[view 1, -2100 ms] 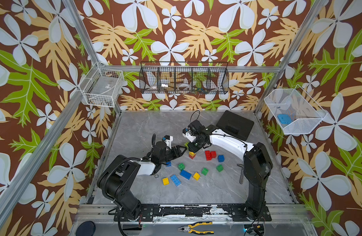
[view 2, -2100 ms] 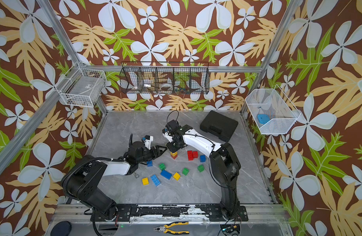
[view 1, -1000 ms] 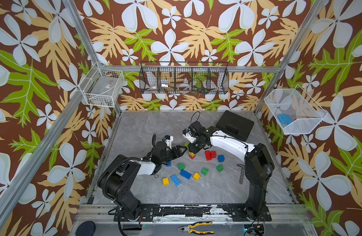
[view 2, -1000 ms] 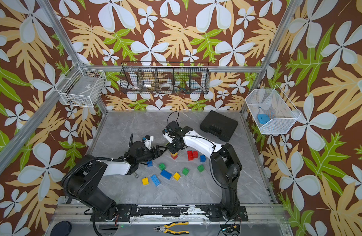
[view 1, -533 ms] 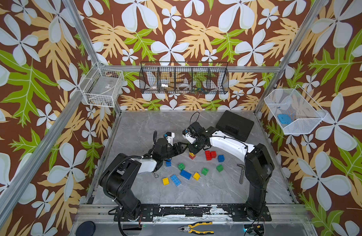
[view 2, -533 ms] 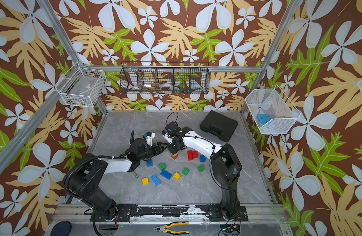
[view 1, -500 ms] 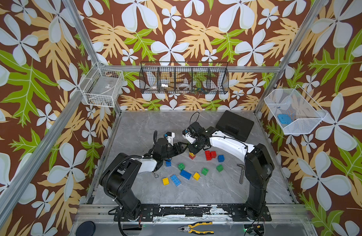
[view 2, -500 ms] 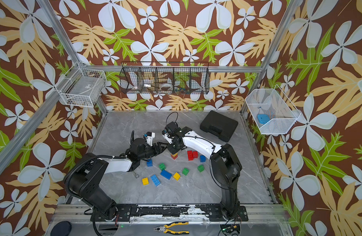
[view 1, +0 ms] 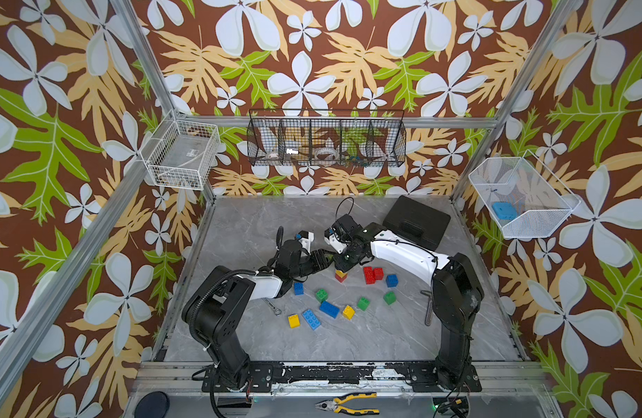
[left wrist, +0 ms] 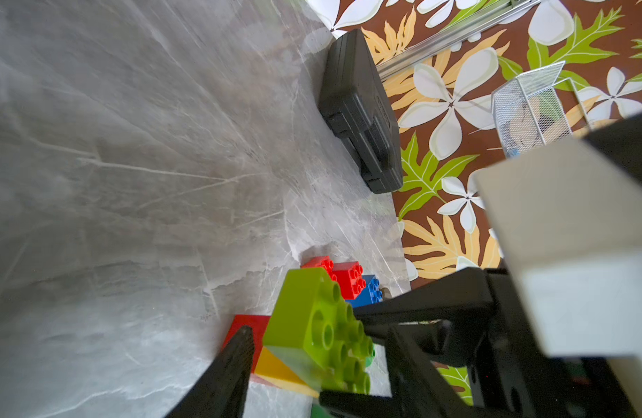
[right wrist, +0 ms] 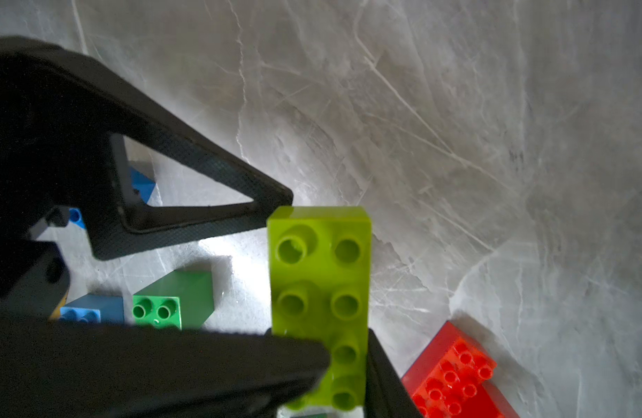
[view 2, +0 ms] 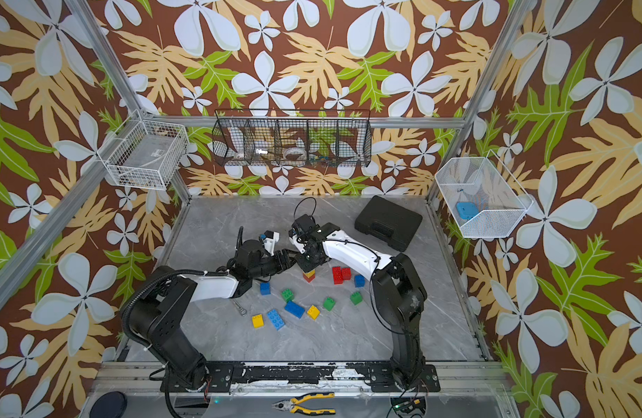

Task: Assemble a fork with lego
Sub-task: Assemble the lego brick with the lego brick.

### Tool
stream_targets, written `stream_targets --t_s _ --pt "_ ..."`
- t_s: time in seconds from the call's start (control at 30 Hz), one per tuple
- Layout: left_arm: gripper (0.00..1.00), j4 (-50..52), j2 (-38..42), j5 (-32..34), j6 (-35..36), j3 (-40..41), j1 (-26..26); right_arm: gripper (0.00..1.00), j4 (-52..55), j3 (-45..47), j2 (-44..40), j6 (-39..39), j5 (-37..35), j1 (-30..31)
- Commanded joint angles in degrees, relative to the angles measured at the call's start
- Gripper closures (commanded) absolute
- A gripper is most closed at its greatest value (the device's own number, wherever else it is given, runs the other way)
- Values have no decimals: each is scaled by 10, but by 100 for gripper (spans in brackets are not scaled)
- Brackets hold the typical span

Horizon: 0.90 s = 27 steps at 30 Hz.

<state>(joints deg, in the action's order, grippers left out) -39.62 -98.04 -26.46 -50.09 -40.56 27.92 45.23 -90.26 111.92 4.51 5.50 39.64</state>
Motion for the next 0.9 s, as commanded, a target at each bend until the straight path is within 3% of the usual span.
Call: stream_targets --t_s 0.0,0.3,0.87 --pt "40 1 -5 -11 10 -4 1 79 76 11 14 -12 -15 2" --pt "43 -5 -14 -14 9 -6 4 79 64 21 8 -72 13 4" --pt "47 -4 -22 -19 10 -10 7 79 125 -16 39 7 25 -4"
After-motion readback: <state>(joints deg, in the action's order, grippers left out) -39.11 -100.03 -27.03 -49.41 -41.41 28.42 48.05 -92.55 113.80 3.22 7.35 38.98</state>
